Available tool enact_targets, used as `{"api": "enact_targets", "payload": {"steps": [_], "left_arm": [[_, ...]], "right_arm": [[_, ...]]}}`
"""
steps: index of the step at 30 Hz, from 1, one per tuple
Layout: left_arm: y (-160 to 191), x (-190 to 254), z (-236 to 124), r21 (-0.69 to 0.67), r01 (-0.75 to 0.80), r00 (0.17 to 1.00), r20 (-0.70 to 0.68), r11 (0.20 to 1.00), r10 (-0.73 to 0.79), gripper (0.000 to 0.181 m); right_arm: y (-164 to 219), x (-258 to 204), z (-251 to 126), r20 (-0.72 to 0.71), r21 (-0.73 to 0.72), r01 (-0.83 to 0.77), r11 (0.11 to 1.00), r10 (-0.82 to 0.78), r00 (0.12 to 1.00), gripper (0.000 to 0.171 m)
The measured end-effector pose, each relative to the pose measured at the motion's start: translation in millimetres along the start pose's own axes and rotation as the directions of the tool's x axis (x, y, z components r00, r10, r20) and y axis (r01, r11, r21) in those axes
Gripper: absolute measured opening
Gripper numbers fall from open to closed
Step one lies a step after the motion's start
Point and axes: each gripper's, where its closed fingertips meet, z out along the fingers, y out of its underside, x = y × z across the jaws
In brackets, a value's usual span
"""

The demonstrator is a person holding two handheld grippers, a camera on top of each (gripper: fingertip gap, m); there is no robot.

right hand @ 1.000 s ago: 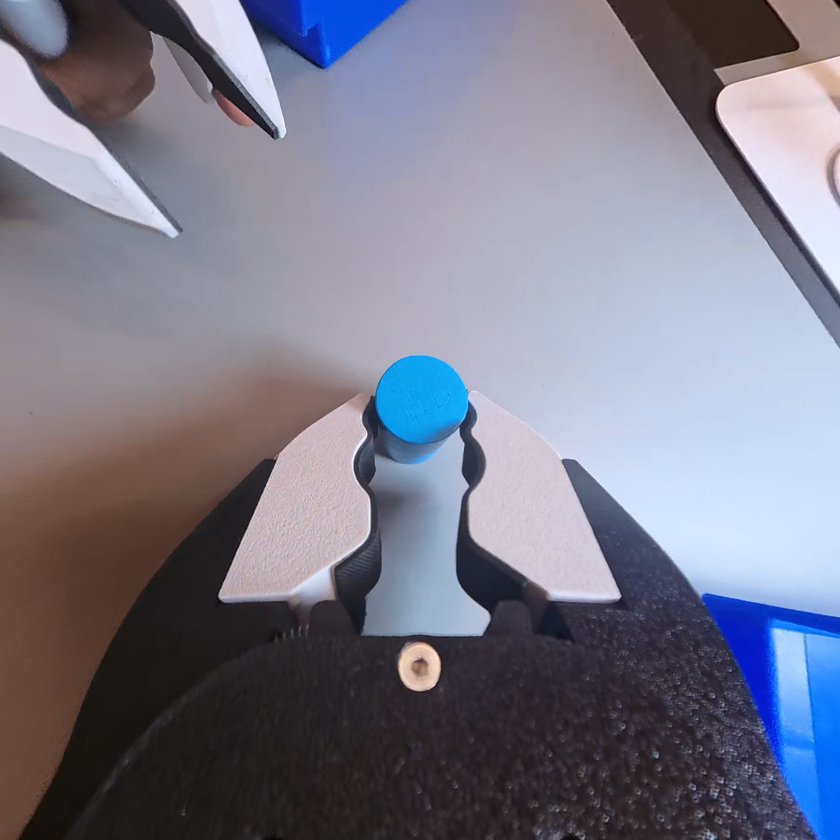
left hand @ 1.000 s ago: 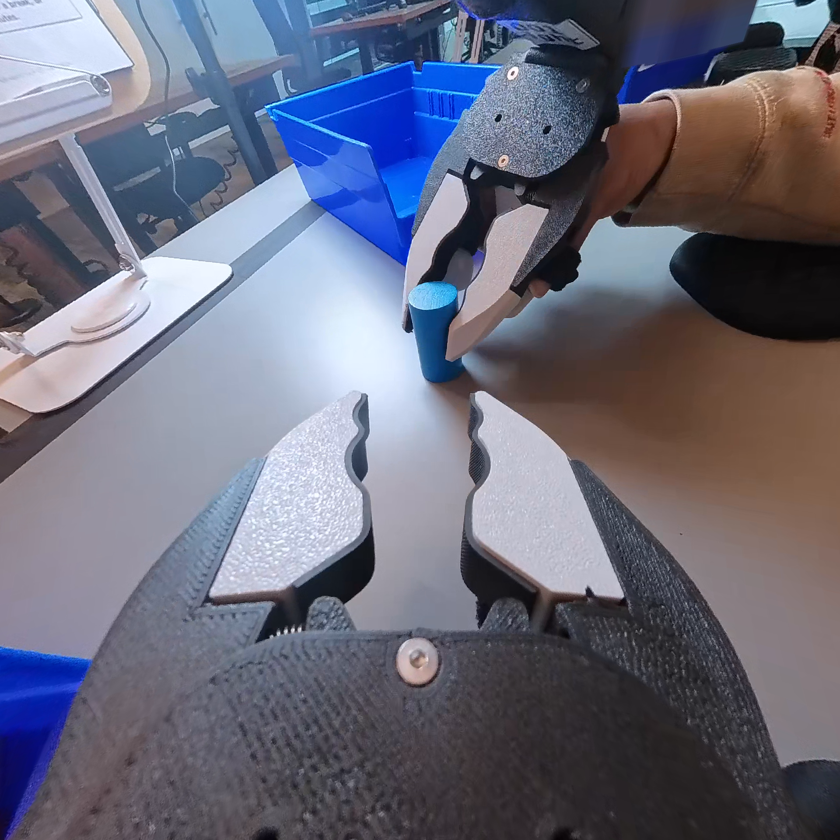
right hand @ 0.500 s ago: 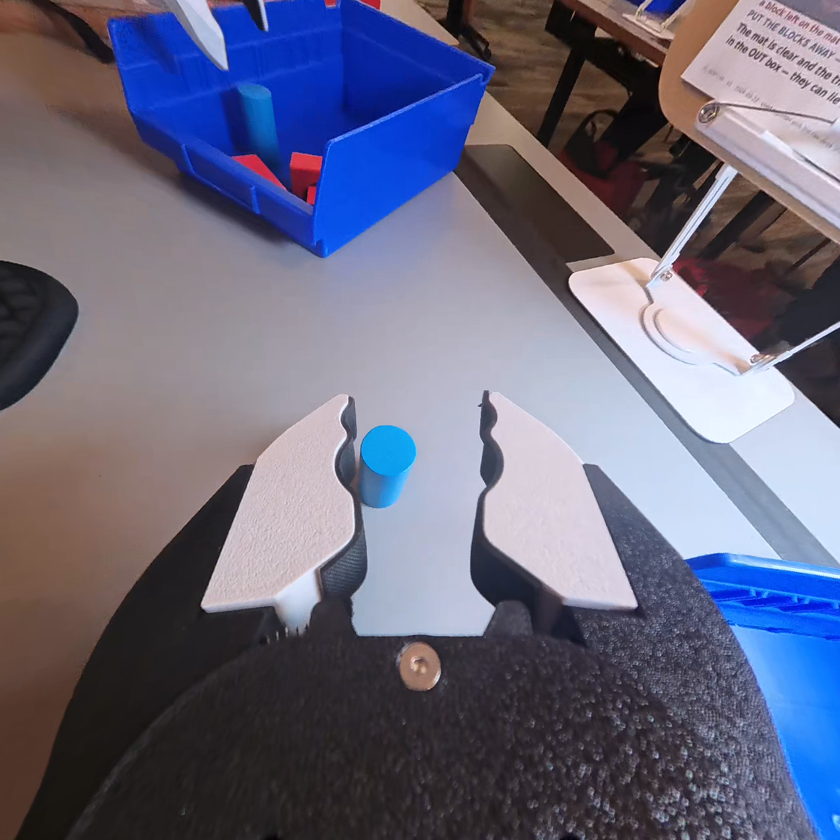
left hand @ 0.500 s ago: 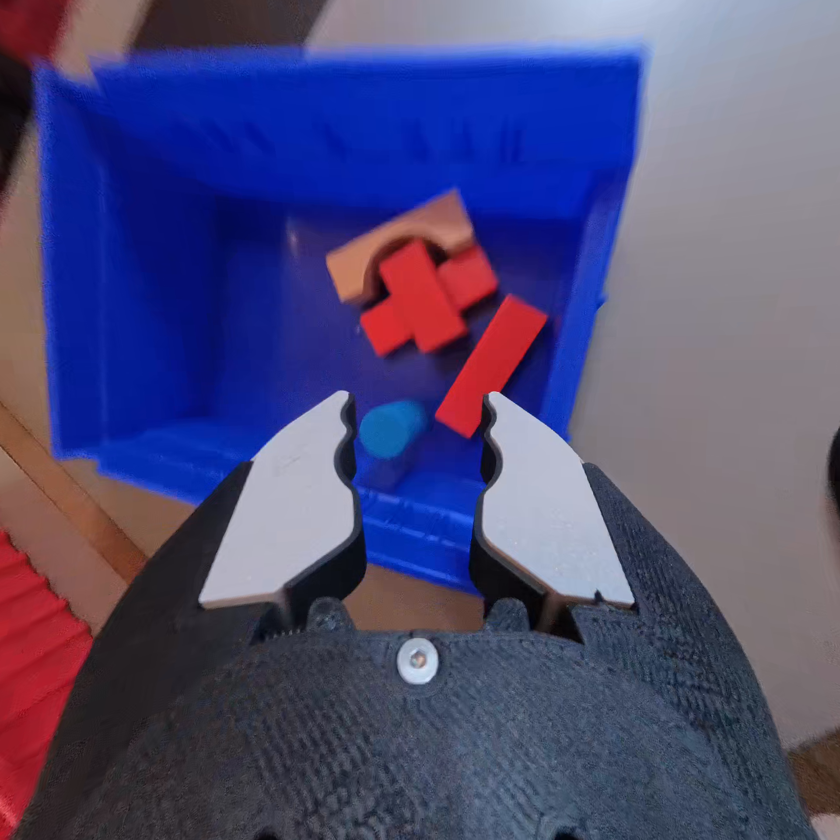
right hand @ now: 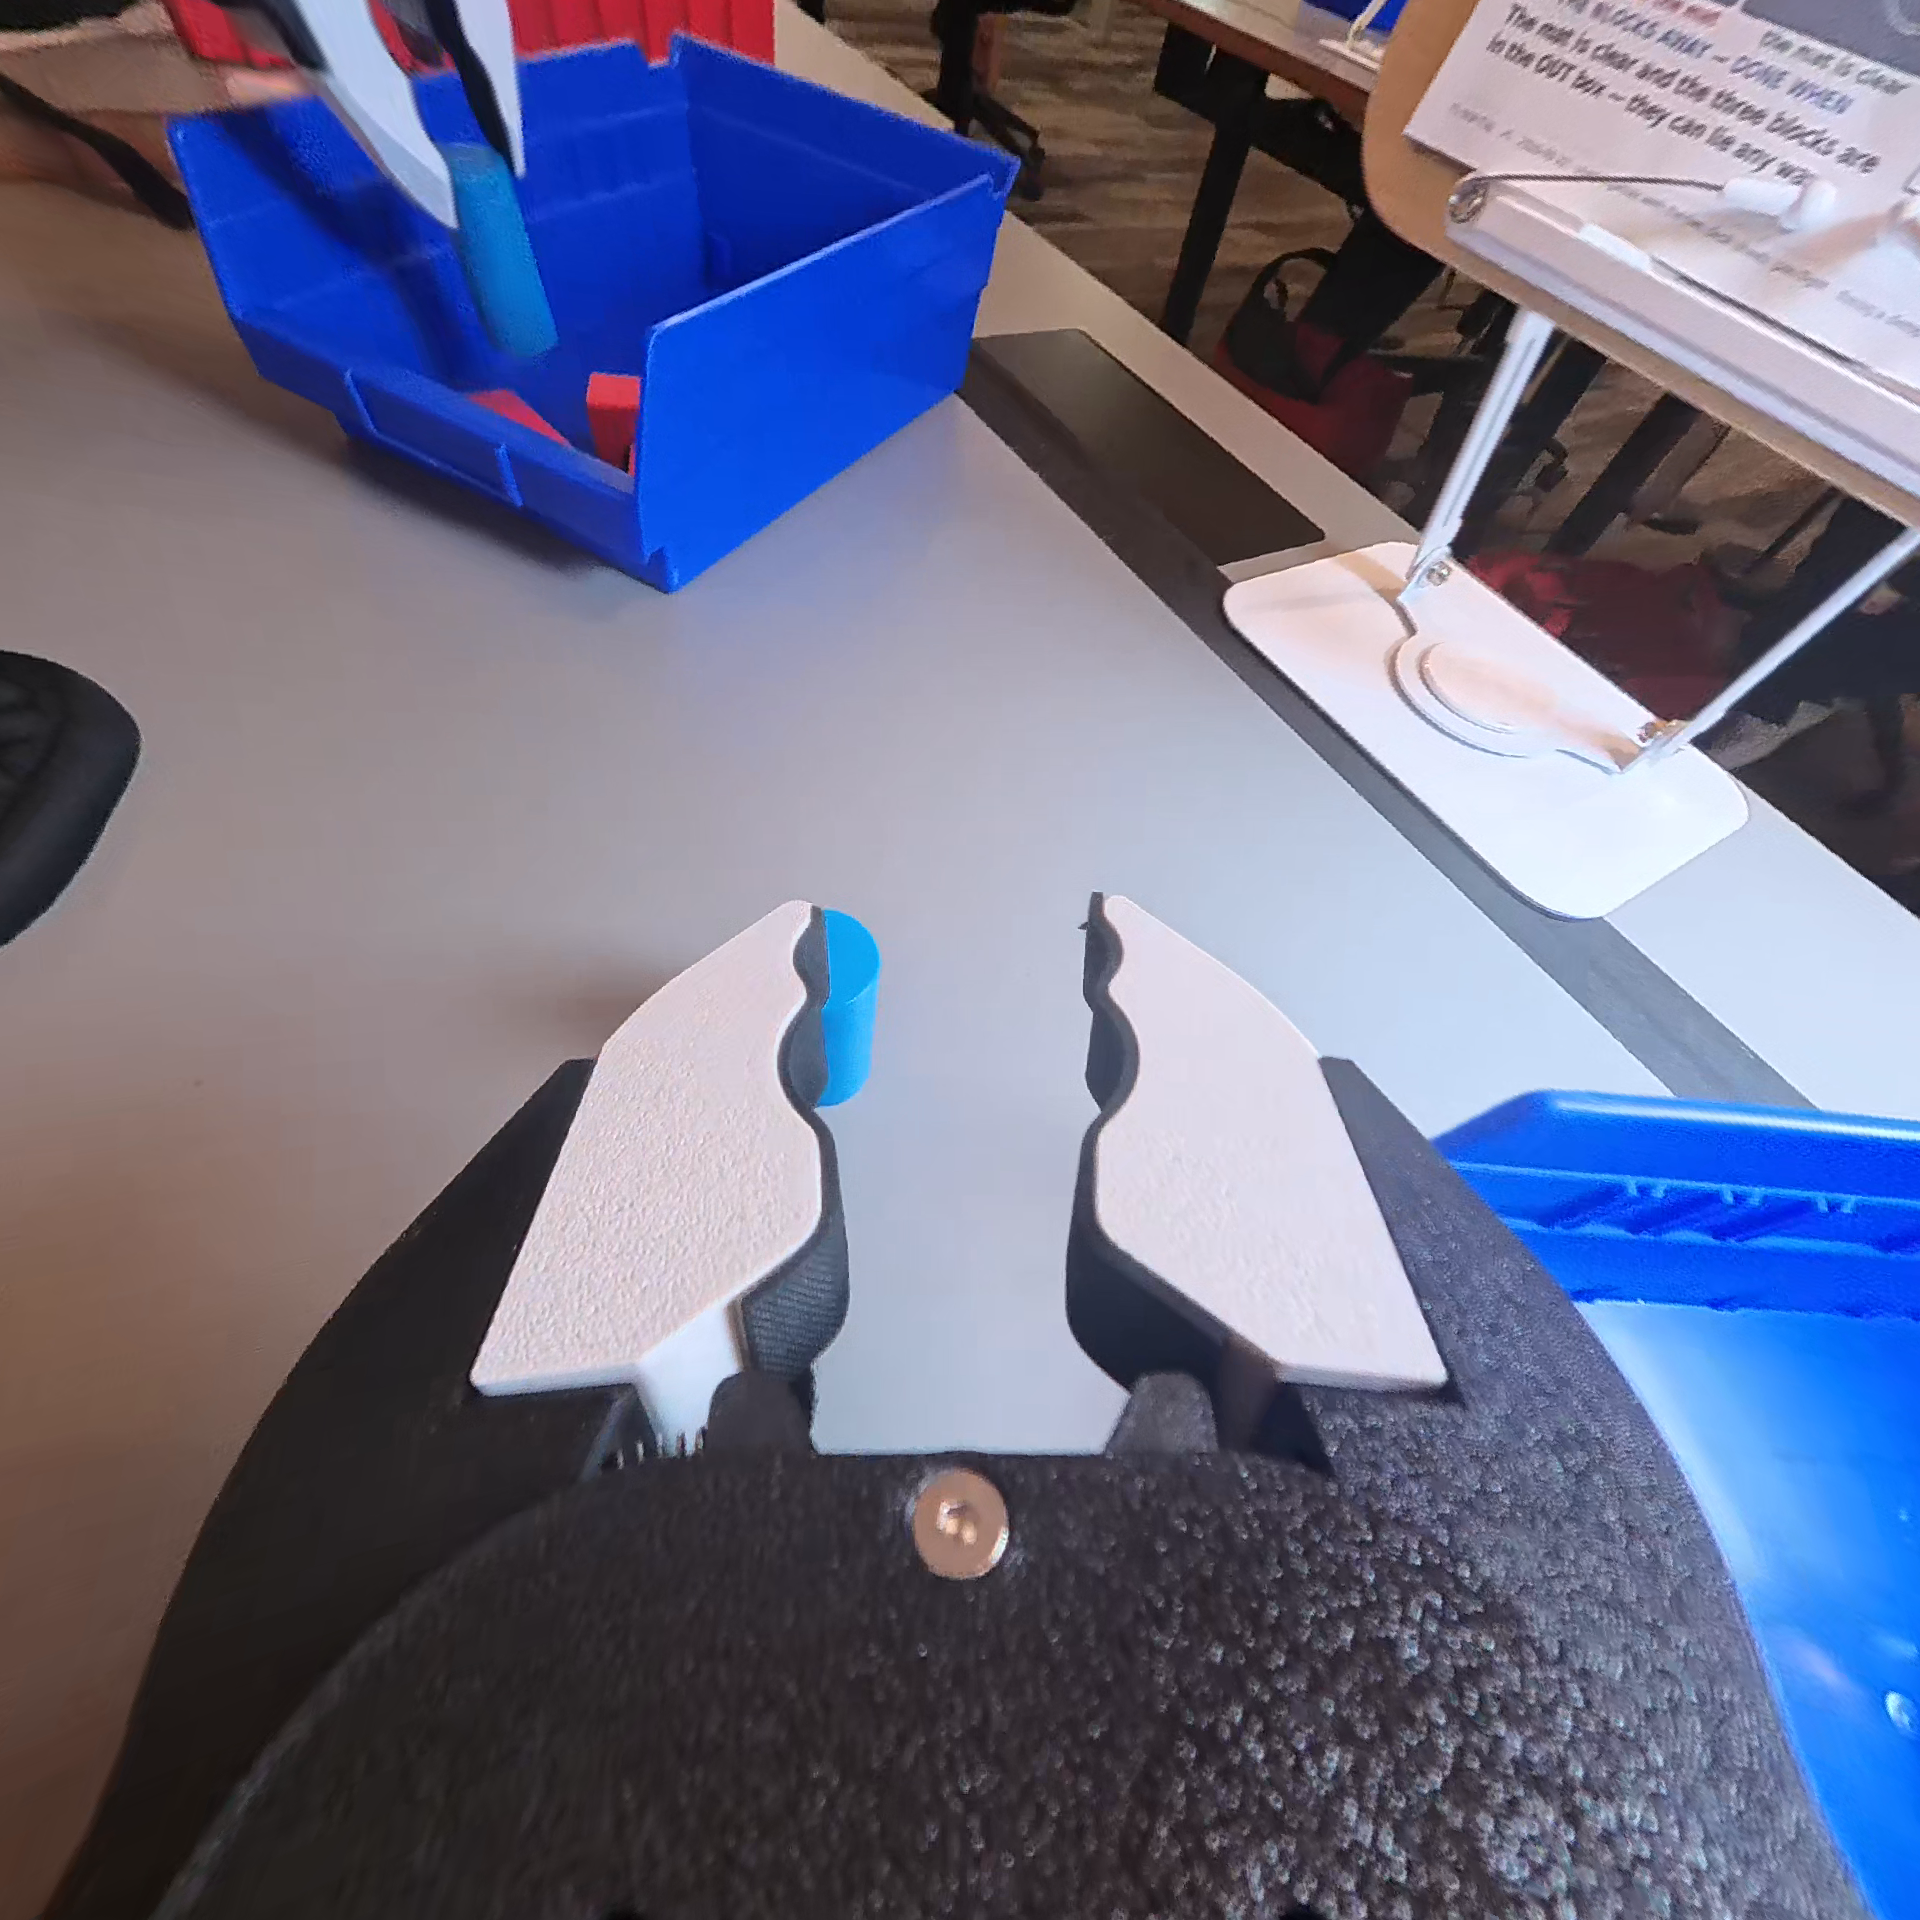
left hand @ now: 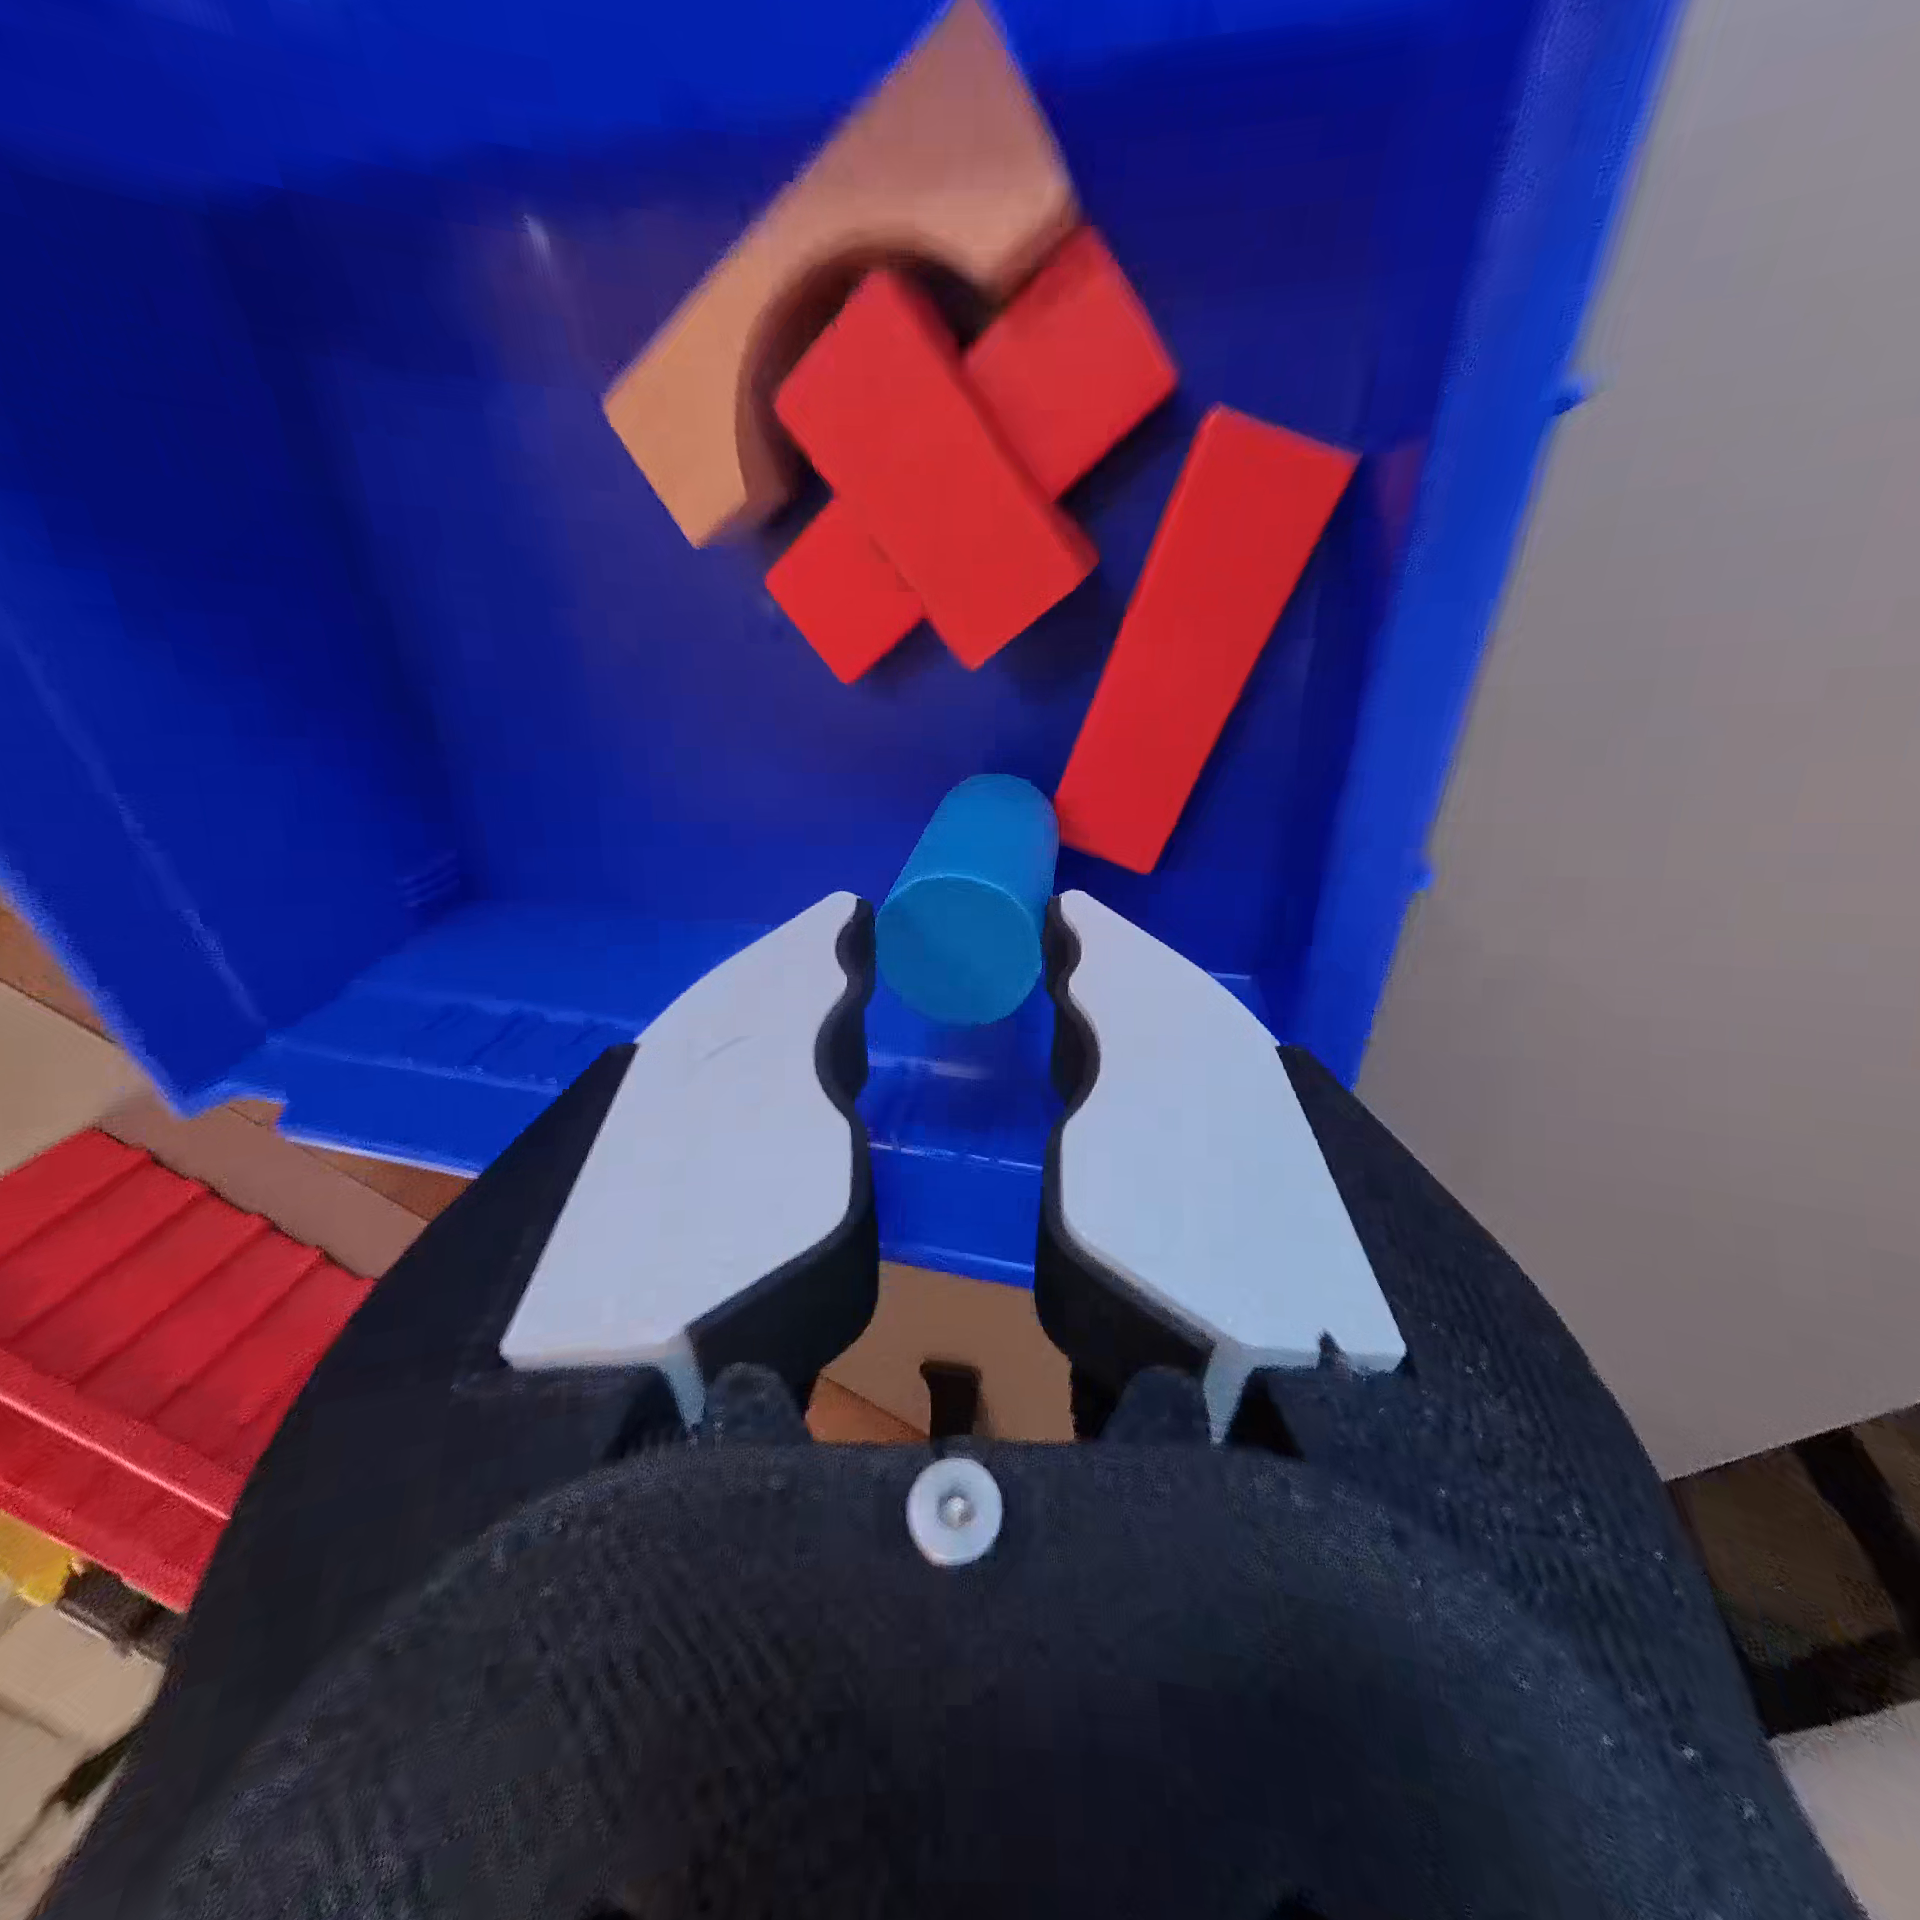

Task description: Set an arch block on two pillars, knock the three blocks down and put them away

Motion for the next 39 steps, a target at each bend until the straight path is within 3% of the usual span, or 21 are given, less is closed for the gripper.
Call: {"api": "enact_targets", "payload": {"steps": [3, 7, 10, 13, 17, 21, 35, 39], "left_arm": [[-46, 19, -55, 0.185, -0.091, 0.996, 0.029, 0.979, 0.087, 0.032], [-130, 82, -114, 0.392, -0.269, 0.958, 0.016, 0.880, 0.286, 0.032], [-176, 120, -106, 0.372, -0.386, 0.907, -0.012, 0.844, 0.420, 0.032], [-205, 137, -71, 0.305, -0.428, 0.881, -0.066, 0.850, 0.468, 0.032], [-223, 147, -31, 0.276, -0.427, 0.872, -0.128, 0.861, 0.473, 0.032], [-231, 154, -19, 0.297, -0.402, 0.878, -0.143, 0.866, 0.457, 0.032], [-239, 162, -10, 0.308, -0.404, 0.883, -0.112, 0.861, 0.455, 0.032], [-241, 162, -15, 0.340, -0.398, 0.886, -0.097, 0.852, 0.453, 0.044]], "right_arm": [[-3, 6, -5, 0.001, 0.027, -0.040, 0.999, 0.040, 0.999, 0.047], [-7, 6, -9, 0.032, 0.060, -0.086, 0.994, 0.084, 0.996, 0.046], [-7, 4, -10, 0.033, 0.062, -0.077, 0.995, 0.075, 0.997, 0.046], [-1, 0, -10, 0.027, 0.043, -0.045, 0.998, 0.044, 0.999, 0.046], [9, -1, -7, 0.023, 0.008, -0.009, 1.000, 0.009, 1.000, 0.046], [14, -2, -3, 0.039, -0.002, -0.026, 1.000, 0.027, 0.999, 0.046], [18, -4, 1, 0.031, -0.029, -0.004, 1.000, 0.005, 1.000, 0.046], [18, -3, 0, 0.026, -0.028, -0.002, 1.000, 0.003, 1.000, 0.046]]}}
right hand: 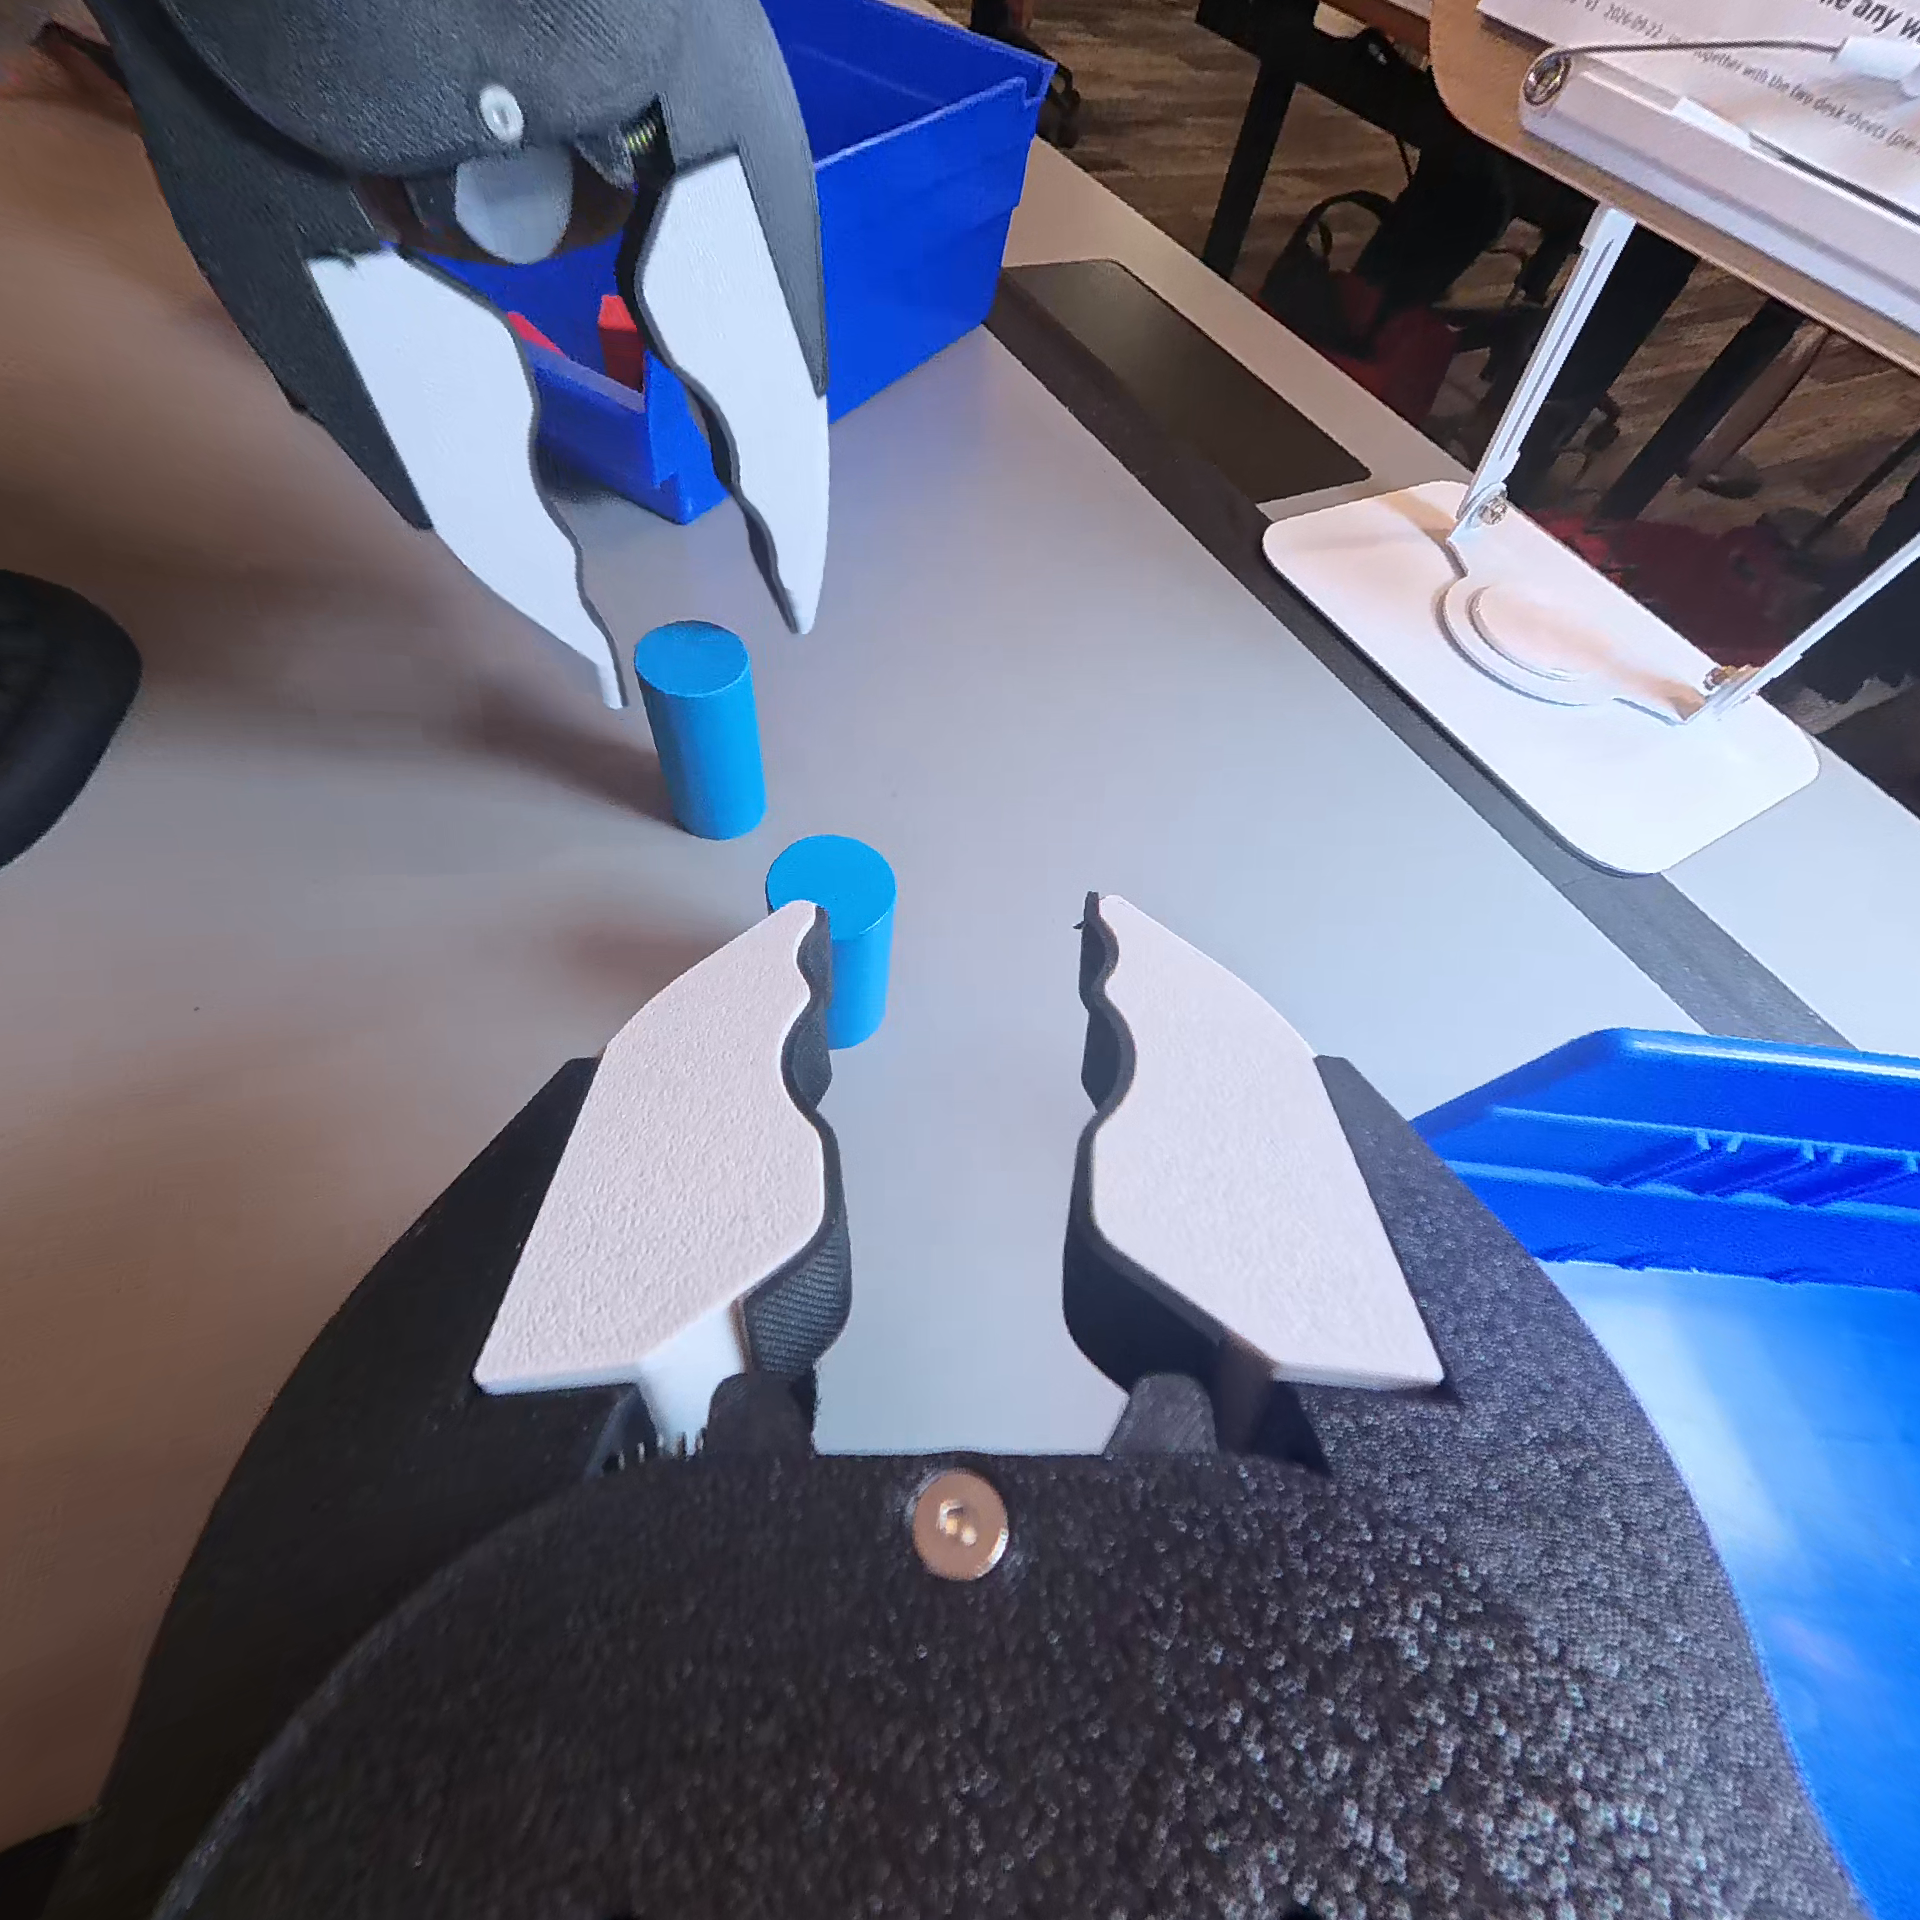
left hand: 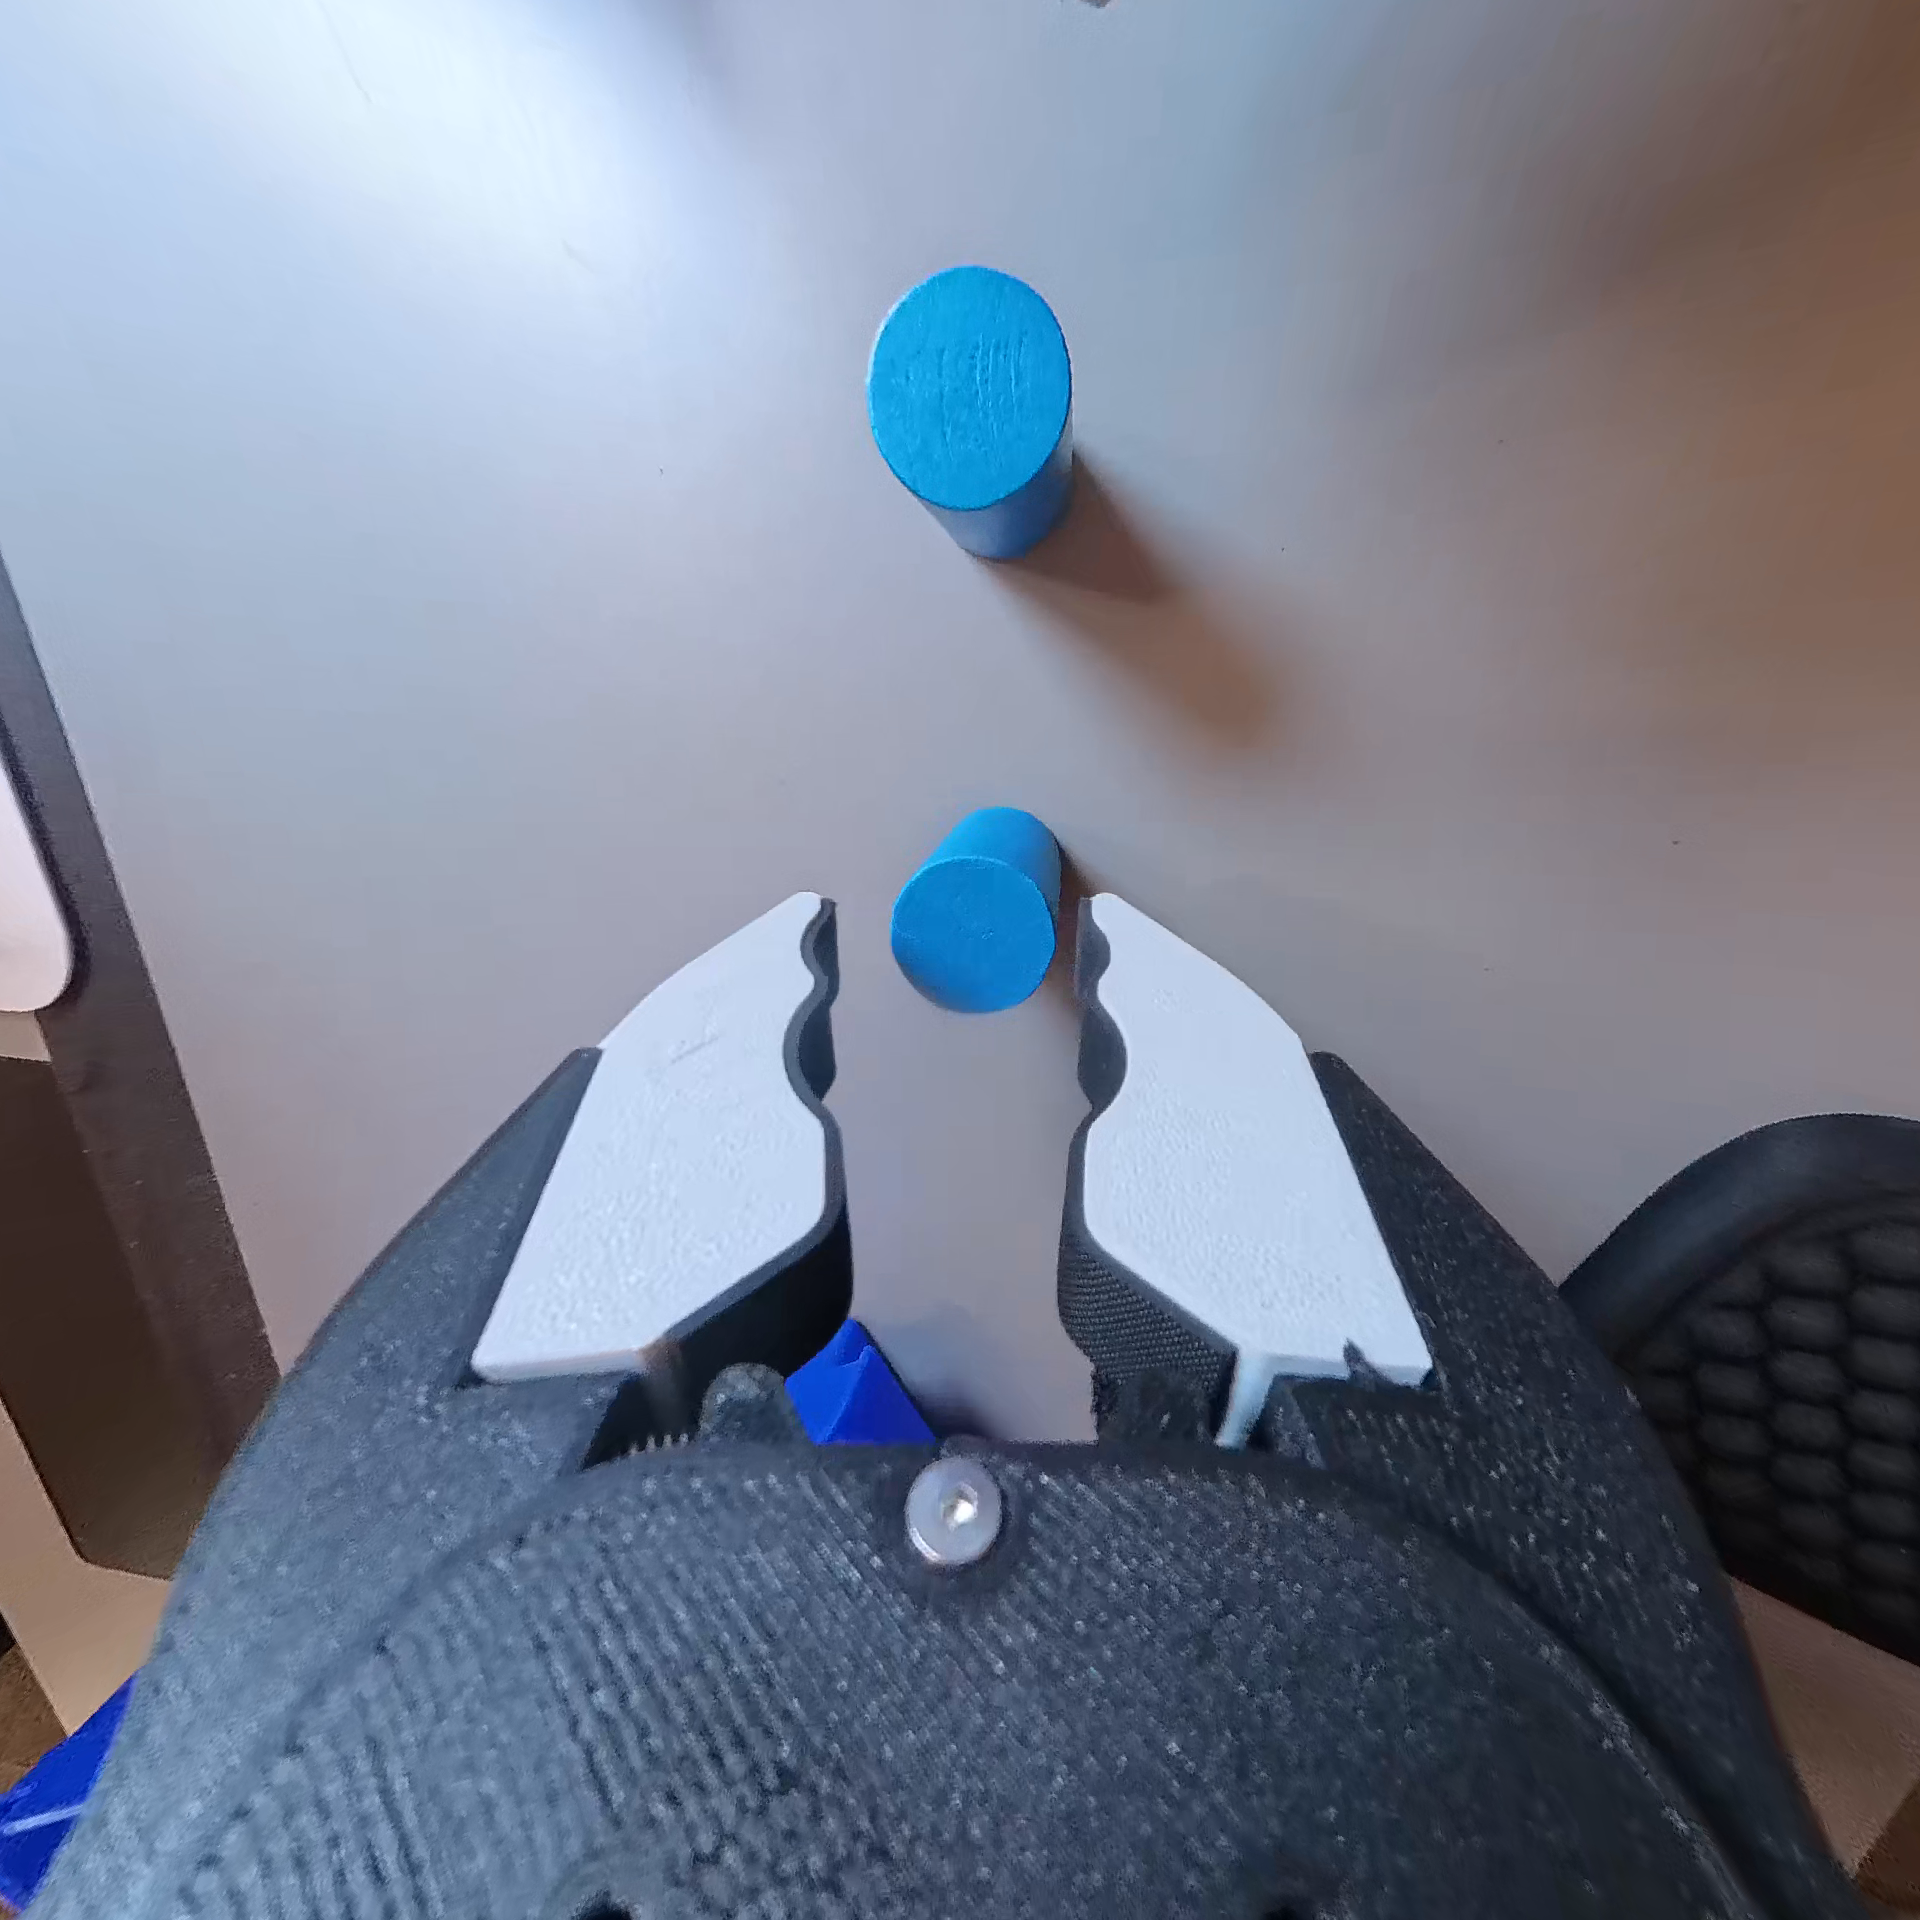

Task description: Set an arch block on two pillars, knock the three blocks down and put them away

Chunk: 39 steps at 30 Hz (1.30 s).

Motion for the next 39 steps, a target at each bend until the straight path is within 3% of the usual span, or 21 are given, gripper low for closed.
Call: {"api": "enact_targets", "payload": {"steps": [3, 7, 10, 13, 18, 22, 30, 34, 39], "left_arm": [[-4, -6, -21, 0.083, 0.011, 0.999, 0.044, 0.996, -0.015, 0.052], [10, -31, -81, 0.259, 0.091, 0.980, 0.148, 0.962, -0.133, 0.050], [50, -61, -121, 0.313, 0.178, 0.932, 0.252, 0.933, -0.262, 0.048], [109, -91, -133, 0.293, 0.304, 0.860, 0.324, 0.906, -0.394, 0.046], [187, -97, -95, 0.193, 0.487, 0.810, 0.265, 0.852, -0.523, 0.043], [220, -79, -59, 0.071, 0.538, 0.819, 0.194, 0.840, -0.540, 0.047], [238, -71, -32, -0.007, 0.599, 0.790, 0.168, 0.801, -0.589, 0.049], [246, -67, -21, -0.062, 0.614, 0.783, 0.176, 0.787, -0.597, 0.041], [256, -60, -22, -0.135, 0.572, 0.816, 0.191, 0.809, -0.545, 0.039]], "right_arm": [[-1, 1, -1, -0.006, 0.004, 0.001, 1.000, -0.001, 1.000, 0.046], [-3, 2, -3, 0.000, 0.018, -0.017, 1.000, 0.017, 1.000, 0.046], [-4, 3, -3, 0.002, 0.022, -0.026, 0.999, 0.026, 1.000, 0.046], [-6, 2, -3, 0.007, 0.032, -0.035, 0.999, 0.035, 0.999, 0.046], [-6, 0, -2, 0.001, 0.028, -0.025, 0.999, 0.025, 1.000, 0.046], [0, 3, 0, 0.004, 0.015, -0.038, 0.999, 0.038, 0.999, 0.046], [0, 3, 0, 0.002, 0.011, -0.035, 0.999, 0.035, 0.999, 0.046], [3, 3, 1, -0.001, 0.000, -0.028, 1.000, 0.028, 1.000, 0.046], [5, 4, 1, -0.007, -0.012, -0.023, 1.000, 0.023, 1.000, 0.045]]}}
